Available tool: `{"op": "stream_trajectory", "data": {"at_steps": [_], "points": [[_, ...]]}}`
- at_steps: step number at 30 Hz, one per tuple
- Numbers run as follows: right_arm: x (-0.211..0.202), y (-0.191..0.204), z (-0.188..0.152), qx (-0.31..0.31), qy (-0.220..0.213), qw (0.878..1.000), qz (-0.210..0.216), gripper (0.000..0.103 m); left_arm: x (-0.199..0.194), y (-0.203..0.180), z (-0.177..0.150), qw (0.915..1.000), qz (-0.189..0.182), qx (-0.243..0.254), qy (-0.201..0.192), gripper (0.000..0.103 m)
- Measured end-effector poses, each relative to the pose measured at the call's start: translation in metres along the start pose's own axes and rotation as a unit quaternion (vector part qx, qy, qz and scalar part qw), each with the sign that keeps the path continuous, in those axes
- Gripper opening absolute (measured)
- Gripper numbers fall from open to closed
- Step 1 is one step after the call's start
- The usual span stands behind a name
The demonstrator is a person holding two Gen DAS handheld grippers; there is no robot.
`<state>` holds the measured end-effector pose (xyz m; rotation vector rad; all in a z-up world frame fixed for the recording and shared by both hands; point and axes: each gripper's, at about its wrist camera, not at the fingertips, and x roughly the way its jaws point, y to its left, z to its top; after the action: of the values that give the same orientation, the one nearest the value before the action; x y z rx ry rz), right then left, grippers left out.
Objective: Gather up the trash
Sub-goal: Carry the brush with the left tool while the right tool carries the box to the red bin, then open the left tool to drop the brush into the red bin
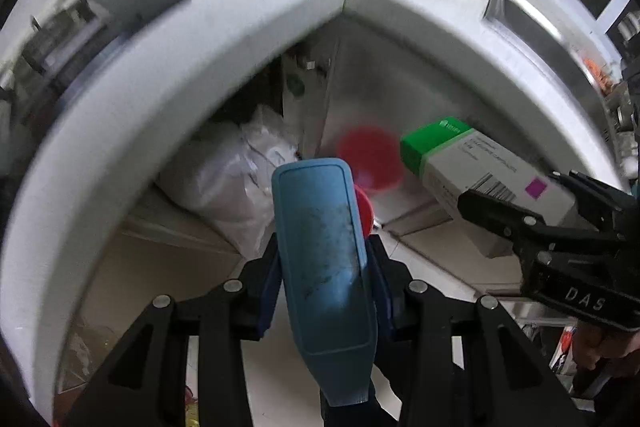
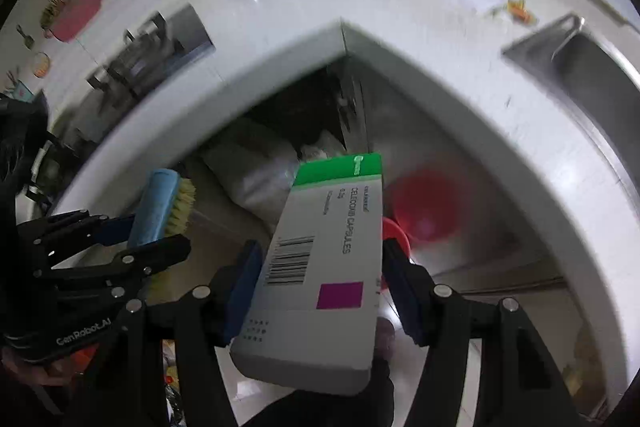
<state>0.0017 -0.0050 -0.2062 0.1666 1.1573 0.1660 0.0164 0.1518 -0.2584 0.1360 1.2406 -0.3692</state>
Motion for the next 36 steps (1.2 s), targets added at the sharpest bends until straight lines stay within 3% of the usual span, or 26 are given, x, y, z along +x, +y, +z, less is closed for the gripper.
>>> {"op": "stream_trajectory", "data": {"at_steps": [1,3,4,6,8,10,18,27,30,32,33,36], "points": [[0.016,-0.005,-0.004,0.003,0.005,1.000,0.000,0.058,0.019,0.002,-0.004,1.0000,0.001,-0.001,0.006,0.038],[0.043,-0.014,-0.010,0.002,0.013,1.000,-0.001,0.034,0.045,0.003,-0.008,1.0000,-0.005,-0.001,0.008,0.038],[0.054,-0.017,-0.012,0.000,0.016,1.000,-0.002,0.028,0.063,0.004,-0.011,0.9999,-0.007,-0.001,0.011,0.038],[0.084,-0.027,-0.018,-0.003,0.020,1.000,-0.007,0.025,0.098,0.007,-0.015,0.9998,-0.012,-0.002,0.015,0.038],[0.116,-0.039,-0.026,-0.007,0.009,1.000,-0.001,0.010,0.139,0.011,-0.019,0.9997,-0.011,-0.002,0.021,0.038],[0.152,-0.048,-0.033,-0.022,-0.001,1.000,-0.006,0.003,0.184,0.017,-0.024,0.9996,-0.011,-0.006,0.026,0.038],[0.253,-0.090,-0.045,-0.009,0.024,1.000,0.001,0.002,0.284,0.019,-0.030,0.9986,-0.022,0.007,0.048,0.038],[0.292,-0.109,-0.061,0.000,0.043,0.999,-0.016,0.002,0.354,0.000,-0.024,0.9953,-0.048,0.037,0.076,0.038],[0.298,-0.116,-0.066,0.000,0.047,0.999,-0.025,0.002,0.365,-0.002,-0.022,0.9950,-0.053,0.039,0.075,0.042],[0.302,-0.121,-0.068,0.001,0.050,0.998,-0.028,0.003,0.369,-0.002,-0.020,0.9954,-0.049,0.037,0.074,0.060],[0.304,-0.123,-0.069,0.002,0.052,0.998,-0.030,0.003,0.371,-0.003,-0.018,0.9956,-0.043,0.041,0.072,0.063],[0.309,-0.125,-0.068,0.007,0.058,0.998,-0.032,0.002,0.369,-0.007,-0.014,0.9952,-0.044,0.048,0.072,0.063]]}}
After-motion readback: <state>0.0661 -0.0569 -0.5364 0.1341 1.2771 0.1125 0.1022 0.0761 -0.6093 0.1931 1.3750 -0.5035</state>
